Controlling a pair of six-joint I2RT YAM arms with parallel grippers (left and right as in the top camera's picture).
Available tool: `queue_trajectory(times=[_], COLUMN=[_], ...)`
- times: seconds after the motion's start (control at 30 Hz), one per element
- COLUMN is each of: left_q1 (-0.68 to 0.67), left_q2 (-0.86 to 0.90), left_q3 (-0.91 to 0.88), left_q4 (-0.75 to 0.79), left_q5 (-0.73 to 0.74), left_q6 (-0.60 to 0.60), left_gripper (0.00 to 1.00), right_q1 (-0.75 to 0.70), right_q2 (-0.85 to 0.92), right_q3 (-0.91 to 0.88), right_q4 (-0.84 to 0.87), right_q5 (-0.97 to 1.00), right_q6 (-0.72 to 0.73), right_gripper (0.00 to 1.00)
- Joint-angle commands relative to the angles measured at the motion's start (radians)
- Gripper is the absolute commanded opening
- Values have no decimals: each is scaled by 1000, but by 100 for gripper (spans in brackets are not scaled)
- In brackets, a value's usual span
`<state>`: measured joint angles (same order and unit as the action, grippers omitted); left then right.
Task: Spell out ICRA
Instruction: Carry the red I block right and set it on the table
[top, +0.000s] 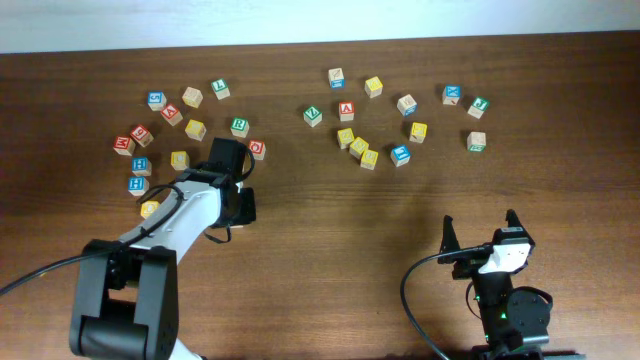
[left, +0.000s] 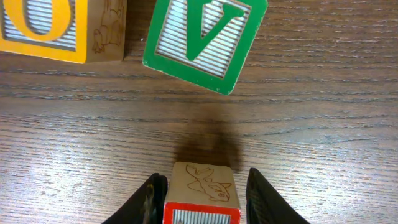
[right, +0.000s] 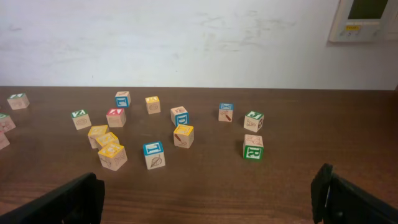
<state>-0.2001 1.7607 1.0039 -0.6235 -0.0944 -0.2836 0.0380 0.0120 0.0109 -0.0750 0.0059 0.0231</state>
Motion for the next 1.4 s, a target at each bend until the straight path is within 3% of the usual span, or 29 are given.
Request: queue_trajectory(times=[0.0,0.8,1.03,1.2,1.37], left_q1=[-3,-3,-3,-3,-3], left_q2=[7,6,6,6,6], left_q3=[-6,-6,78,174,173], left_q4=[-2,-6,-102,-174,-179], left_q5=[-7,5,12,200,231], left_q6=[1,1,1,0,-68], left_gripper=[32,22,22,23,23], right_q1=[-7,-7,-7,-7,-7], right_q2=[-6,-6,-6,-6,-6], right_q3=[-5,-5,-5,-5,-5], right_q4=[-7,-7,-7,-7,-7], right_q5=[5,5,5,5,5], right_q6=[-1,-1,-1,-1,-1], right_gripper=[98,98,98,98,98])
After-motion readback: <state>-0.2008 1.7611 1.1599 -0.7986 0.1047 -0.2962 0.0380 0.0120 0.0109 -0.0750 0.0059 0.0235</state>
